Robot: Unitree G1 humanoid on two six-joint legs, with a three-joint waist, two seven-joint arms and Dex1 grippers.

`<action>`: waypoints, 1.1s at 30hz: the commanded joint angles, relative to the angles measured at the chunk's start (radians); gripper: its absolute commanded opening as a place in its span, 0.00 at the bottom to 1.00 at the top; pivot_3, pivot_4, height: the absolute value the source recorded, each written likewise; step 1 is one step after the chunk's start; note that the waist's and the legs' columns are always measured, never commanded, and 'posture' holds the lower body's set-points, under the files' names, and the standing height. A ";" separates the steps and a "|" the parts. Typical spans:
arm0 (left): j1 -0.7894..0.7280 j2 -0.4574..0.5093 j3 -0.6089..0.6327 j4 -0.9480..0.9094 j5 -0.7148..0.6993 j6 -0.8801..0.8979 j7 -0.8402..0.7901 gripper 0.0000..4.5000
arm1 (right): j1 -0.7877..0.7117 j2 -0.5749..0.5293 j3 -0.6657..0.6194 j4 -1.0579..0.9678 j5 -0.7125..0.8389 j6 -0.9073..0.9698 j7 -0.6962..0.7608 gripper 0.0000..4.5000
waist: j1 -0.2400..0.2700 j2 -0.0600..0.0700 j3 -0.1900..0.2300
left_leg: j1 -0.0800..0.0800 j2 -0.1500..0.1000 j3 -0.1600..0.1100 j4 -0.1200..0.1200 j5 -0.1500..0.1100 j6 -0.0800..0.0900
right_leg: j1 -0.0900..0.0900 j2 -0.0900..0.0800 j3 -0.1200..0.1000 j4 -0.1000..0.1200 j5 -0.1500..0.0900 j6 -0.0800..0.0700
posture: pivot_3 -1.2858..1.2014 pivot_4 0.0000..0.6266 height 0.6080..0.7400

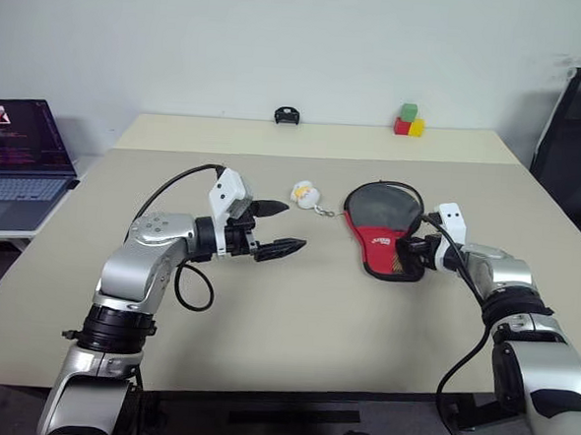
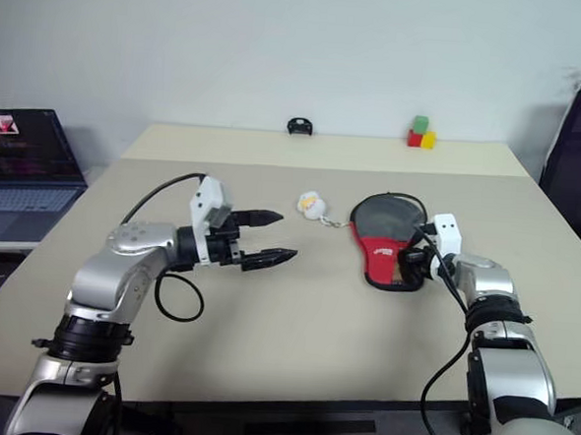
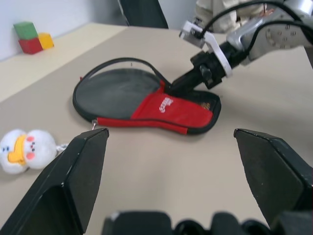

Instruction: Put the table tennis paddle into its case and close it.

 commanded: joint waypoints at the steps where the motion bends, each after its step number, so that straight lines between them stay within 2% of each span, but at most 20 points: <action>1: 0.027 0.042 0.011 -0.058 -0.035 0.004 -0.037 1.00 | 0.043 0.033 0.030 -0.103 0.015 0.075 0.050 0.00 | -0.001 0.000 0.000 | 0.000 0.000 0.000 0.000 0.000 0.000 | 0.000 0.000 0.000 0.000 0.000 0.000 | 0.52 0.24 1.00; 8: 0.133 0.138 0.024 -0.134 -0.094 0.054 -0.102 1.00 | 0.208 0.070 0.062 -0.536 0.091 0.316 0.062 0.00 | -0.001 0.000 0.000 | -0.002 0.001 -0.001 -0.002 0.000 0.000 | -0.002 0.000 -0.001 -0.001 0.000 0.000 | 0.52 0.24 1.00; 15: 0.240 0.199 0.032 -0.225 -0.147 0.093 -0.123 1.00 | 0.331 0.113 0.052 -0.843 0.171 0.506 0.000 0.00 | 0.002 0.000 0.000 | -0.002 0.001 -0.001 -0.002 0.000 0.000 | -0.002 0.000 -0.001 -0.002 0.000 0.000 | 0.52 0.24 1.00; 23: 0.389 0.244 0.060 -0.365 -0.210 0.145 -0.106 1.00 | 0.485 0.188 0.002 -1.148 0.245 0.727 -0.154 0.00 | 0.012 0.001 0.000 | -0.003 0.001 -0.002 -0.002 0.000 0.000 | -0.002 0.000 -0.002 -0.002 -0.001 -0.001 | 0.52 0.24 1.00; 33: 0.483 0.309 0.081 -0.426 -0.253 0.153 -0.119 1.00 | 0.644 0.359 -0.106 -1.456 0.278 0.997 -0.362 0.00 | 0.025 0.001 0.000 | -0.004 0.001 -0.004 -0.002 0.000 0.000 | -0.002 0.000 -0.003 -0.003 -0.001 -0.001 | 0.52 0.24 1.00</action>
